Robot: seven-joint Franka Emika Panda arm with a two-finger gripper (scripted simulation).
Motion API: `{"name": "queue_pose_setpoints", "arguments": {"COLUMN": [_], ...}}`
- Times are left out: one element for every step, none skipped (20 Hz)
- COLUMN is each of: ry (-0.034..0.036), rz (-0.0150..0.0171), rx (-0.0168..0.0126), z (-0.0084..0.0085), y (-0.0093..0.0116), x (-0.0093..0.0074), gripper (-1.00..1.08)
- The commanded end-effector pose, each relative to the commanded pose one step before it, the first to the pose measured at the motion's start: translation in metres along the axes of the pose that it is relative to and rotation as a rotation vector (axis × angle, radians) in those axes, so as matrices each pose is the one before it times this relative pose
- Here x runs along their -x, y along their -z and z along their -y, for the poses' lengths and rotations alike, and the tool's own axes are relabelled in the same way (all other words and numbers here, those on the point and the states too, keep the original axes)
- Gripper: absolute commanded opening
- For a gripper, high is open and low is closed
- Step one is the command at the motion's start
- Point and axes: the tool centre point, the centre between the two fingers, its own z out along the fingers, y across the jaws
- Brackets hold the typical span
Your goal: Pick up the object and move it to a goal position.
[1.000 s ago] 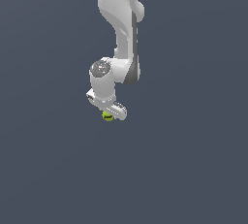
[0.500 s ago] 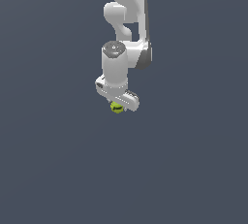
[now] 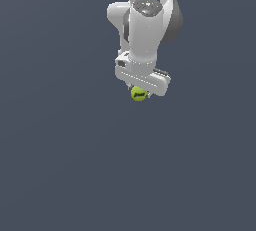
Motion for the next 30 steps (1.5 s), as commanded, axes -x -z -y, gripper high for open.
{"name": "queue_pose_setpoints", "arguments": {"ry": [-0.00068, -0.00016, 0.0, 0.0, 0.0, 0.0, 0.0, 0.0, 0.0, 0.0, 0.00025, 0.0, 0.0, 0.00016, 0.0, 0.00014, 0.0, 0.00011, 0.0, 0.0, 0.00007, 0.0, 0.0, 0.0, 0.0, 0.00005, 0.0, 0.0, 0.0, 0.0], "rz": [-0.00139, -0.00045, 0.0, 0.0, 0.0, 0.0, 0.0, 0.0, 0.0, 0.0, 0.00042, 0.0, 0.0, 0.00047, 0.0, 0.00047, 0.0, 0.00048, 0.0, 0.0, 0.00048, 0.0, 0.0, 0.0, 0.0, 0.00046, 0.0, 0.0, 0.0, 0.0], "rx": [0.00026, 0.00049, 0.0, 0.0, 0.0, 0.0, 0.0, 0.0, 0.0, 0.0, -0.00049, 0.0, 0.0, -0.00048, 0.0, -0.00048, 0.0, -0.00049, 0.0, 0.0, -0.00049, 0.0, 0.0, 0.0, 0.0, -0.00051, 0.0, 0.0, 0.0, 0.0], "z": [0.01477, 0.00605, 0.00602, 0.00603, 0.00605, 0.00605, 0.00604, 0.00604, 0.00605, 0.00605, 0.00599, 0.00607, 0.00607, 0.00584, 0.0057, 0.00534, 0.00523, 0.00476, 0.00461, 0.00429, 0.00378, 0.00366, 0.00338, 0.00309, 0.00282, 0.00236, 0.00235, 0.00212, 0.00189, 0.00168], "y": [0.02713, 0.01046, 0.01042, 0.01042, 0.0104, 0.01034, 0.01028, 0.01022, 0.01017, 0.01011, 0.01009, 0.01, 0.00993, 0.00968, 0.00919, 0.00878, 0.00829, 0.00778, 0.00719, 0.00665, 0.00617, 0.00561, 0.00512, 0.00464, 0.0042, 0.00389, 0.00345, 0.0031, 0.00276, 0.00243], "x": [0.0123, 0.00479, 0.00472, 0.00471, 0.00469, 0.00466, 0.00462, 0.00458, 0.00454, 0.0045, 0.00442, 0.00441, 0.00436, 0.00411, 0.00399, 0.00365, 0.00355, 0.00314, 0.00303, 0.00278, 0.00237, 0.00231, 0.00208, 0.00185, 0.00164, 0.00128, 0.00132, 0.00118, 0.00104, 0.0009], "gripper": [-1.0, -1.0, -1.0, -1.0, -1.0, -1.0, -1.0, -1.0, -1.0, -1.0, -1.0, -1.0, -1.0, -1.0, -1.0, -1.0, -1.0, -1.0, -1.0, -1.0, -1.0, -1.0, -1.0, -1.0, -1.0, -1.0, -1.0, -1.0, -1.0, -1.0]}}
